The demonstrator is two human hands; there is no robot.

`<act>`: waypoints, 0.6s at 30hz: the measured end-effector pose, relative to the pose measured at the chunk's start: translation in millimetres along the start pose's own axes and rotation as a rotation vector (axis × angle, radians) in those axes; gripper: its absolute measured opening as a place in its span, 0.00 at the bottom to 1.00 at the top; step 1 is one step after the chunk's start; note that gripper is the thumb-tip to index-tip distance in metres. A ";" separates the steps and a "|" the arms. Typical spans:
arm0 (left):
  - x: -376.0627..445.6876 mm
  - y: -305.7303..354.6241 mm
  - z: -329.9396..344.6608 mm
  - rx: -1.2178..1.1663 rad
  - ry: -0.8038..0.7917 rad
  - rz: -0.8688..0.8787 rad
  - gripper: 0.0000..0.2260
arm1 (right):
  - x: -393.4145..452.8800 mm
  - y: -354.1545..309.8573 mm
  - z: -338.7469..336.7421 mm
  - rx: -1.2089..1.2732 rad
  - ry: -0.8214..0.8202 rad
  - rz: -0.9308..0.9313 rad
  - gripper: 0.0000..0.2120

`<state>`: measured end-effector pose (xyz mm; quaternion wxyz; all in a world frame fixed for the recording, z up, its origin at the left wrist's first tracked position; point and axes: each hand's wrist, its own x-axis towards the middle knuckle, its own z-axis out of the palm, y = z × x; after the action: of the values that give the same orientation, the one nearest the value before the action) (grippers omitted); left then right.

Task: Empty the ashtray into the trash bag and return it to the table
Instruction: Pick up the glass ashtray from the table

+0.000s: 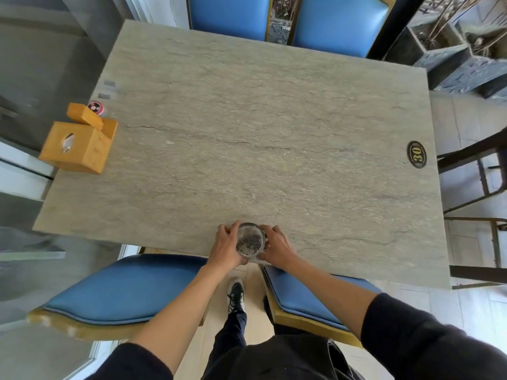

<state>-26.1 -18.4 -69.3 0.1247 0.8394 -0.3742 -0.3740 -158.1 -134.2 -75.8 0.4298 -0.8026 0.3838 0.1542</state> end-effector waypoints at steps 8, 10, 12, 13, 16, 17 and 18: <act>-12.8 -9.7 -31.5 -0.251 -0.082 0.160 0.50 | -27.0 -12.5 -26.4 0.425 -0.167 -0.019 0.41; -23.9 -9.2 -45.5 -0.361 -0.094 0.198 0.49 | -41.3 -22.8 -36.1 0.544 -0.173 -0.023 0.37; -38.1 -5.4 -59.8 -0.488 -0.106 0.208 0.47 | -56.3 -32.3 -42.3 0.616 -0.134 -0.048 0.33; -44.8 -3.7 -65.3 -0.559 -0.119 0.213 0.47 | -64.0 -37.3 -44.5 0.640 -0.111 -0.061 0.32; -62.6 3.1 -80.9 -0.791 -0.213 0.252 0.45 | -86.1 -50.5 -48.9 0.725 -0.055 -0.086 0.31; -67.8 6.0 -85.4 -0.889 -0.256 0.254 0.42 | -92.9 -53.8 -49.8 0.759 -0.033 -0.095 0.30; -72.5 9.6 -89.7 -0.998 -0.296 0.233 0.37 | -98.8 -56.6 -50.3 0.793 -0.007 -0.107 0.29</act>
<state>1.6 20.9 36.0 0.4955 0.5690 -0.2549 -0.6047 -184.9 -108.1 42.9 0.7149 -0.5928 0.3699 -0.0259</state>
